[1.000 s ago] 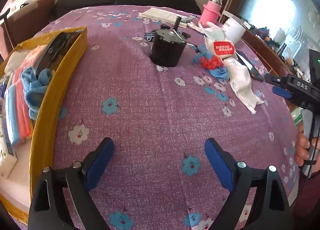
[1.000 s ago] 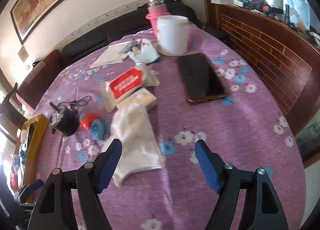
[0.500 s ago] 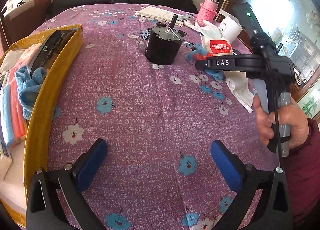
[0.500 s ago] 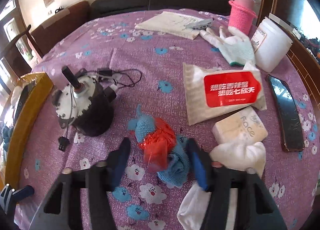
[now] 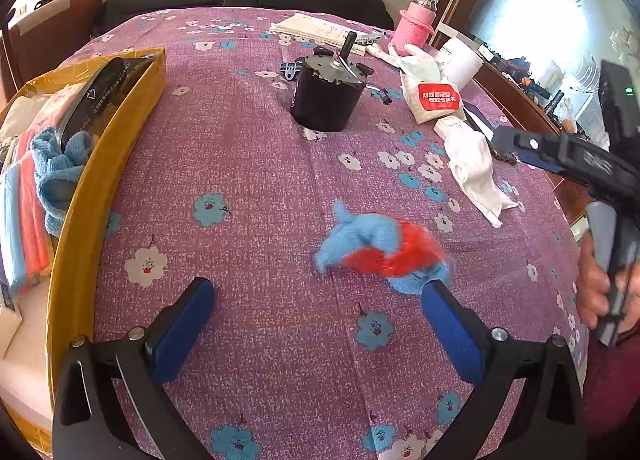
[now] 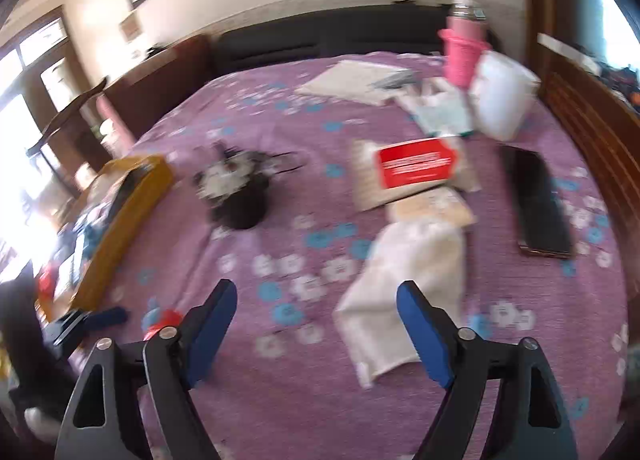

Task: Organize soft objects
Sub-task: 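Move left tool to blue-red cloth bundle while right tool grasps white cloth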

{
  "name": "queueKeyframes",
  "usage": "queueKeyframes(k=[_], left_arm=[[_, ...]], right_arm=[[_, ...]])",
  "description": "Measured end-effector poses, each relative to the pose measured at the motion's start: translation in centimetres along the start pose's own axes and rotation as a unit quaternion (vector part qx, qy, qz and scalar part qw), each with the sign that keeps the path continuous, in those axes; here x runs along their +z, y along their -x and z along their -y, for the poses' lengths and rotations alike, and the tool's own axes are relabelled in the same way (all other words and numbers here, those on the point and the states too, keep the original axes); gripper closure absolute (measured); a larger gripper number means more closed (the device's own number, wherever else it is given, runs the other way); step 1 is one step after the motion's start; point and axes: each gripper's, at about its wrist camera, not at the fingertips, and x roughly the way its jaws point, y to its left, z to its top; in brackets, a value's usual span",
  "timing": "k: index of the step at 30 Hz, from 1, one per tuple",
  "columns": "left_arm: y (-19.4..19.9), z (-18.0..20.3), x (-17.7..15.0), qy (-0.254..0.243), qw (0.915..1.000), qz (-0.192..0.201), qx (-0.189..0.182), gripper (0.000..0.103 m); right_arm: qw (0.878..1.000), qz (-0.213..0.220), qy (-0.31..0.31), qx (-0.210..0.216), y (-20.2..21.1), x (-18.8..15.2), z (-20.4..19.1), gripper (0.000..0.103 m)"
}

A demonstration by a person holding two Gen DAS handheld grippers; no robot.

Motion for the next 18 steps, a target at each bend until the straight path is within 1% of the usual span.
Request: queueKeyframes(k=[1, 3, 5, 6, 7, 8, 9, 10, 12, 14, 15, 18], left_arm=[[0.0, 0.0, 0.0, -0.001, 1.0000, 0.000, 0.001, 0.000], [0.0, 0.1, -0.1, -0.002, 1.0000, -0.001, 0.003, 0.000], [0.0, 0.1, -0.1, -0.002, 1.0000, -0.001, 0.003, 0.000], [0.0, 0.1, -0.1, -0.003, 1.0000, -0.001, 0.004, 0.000], [-0.1, 0.2, -0.1, -0.004, 1.0000, -0.002, 0.006, 0.000], [-0.1, 0.3, -0.1, -0.006, 0.9999, -0.003, 0.008, 0.000], [-0.1, 0.3, -0.1, -0.007, 0.9999, -0.004, 0.010, 0.000], [-0.1, 0.3, -0.1, -0.008, 0.9999, -0.004, 0.011, 0.000], [-0.1, 0.3, -0.1, -0.008, 0.9999, -0.004, 0.011, 0.000], [-0.2, 0.5, -0.1, -0.010, 0.9998, -0.006, 0.015, 0.000], [-0.3, 0.5, -0.1, -0.013, 0.9997, -0.008, 0.020, 0.000], [-0.5, 1.1, -0.1, -0.027, 0.9988, -0.015, 0.038, 0.000]], right_arm=[[1.000, 0.005, -0.024, -0.009, -0.4, 0.1, 1.4, 0.013], [0.997, 0.005, -0.082, -0.007, -2.1, 0.3, 4.2, 0.013], [0.991, 0.003, -0.132, 0.017, -3.7, -0.8, 6.5, 0.013], [0.989, -0.010, -0.146, 0.027, -4.5, -1.2, 6.9, 0.013], [0.991, -0.001, -0.130, 0.017, -3.8, -0.8, 6.4, 0.013], [0.993, 0.017, -0.115, 0.019, -3.0, -0.6, 6.0, 0.013], [0.994, 0.031, -0.107, 0.011, -2.6, -0.7, 5.5, 0.010], [0.995, 0.022, -0.099, -0.006, -2.9, -0.9, 5.0, 0.009], [0.997, -0.014, -0.079, -0.012, -4.2, -0.9, 4.0, 0.009], [0.998, -0.015, -0.051, -0.032, -4.3, -1.1, 3.2, 0.008], [0.999, -0.017, -0.038, -0.029, -4.5, -1.1, 2.7, 0.008], [0.999, -0.021, -0.020, -0.041, -4.7, -1.3, 2.0, 0.009]])
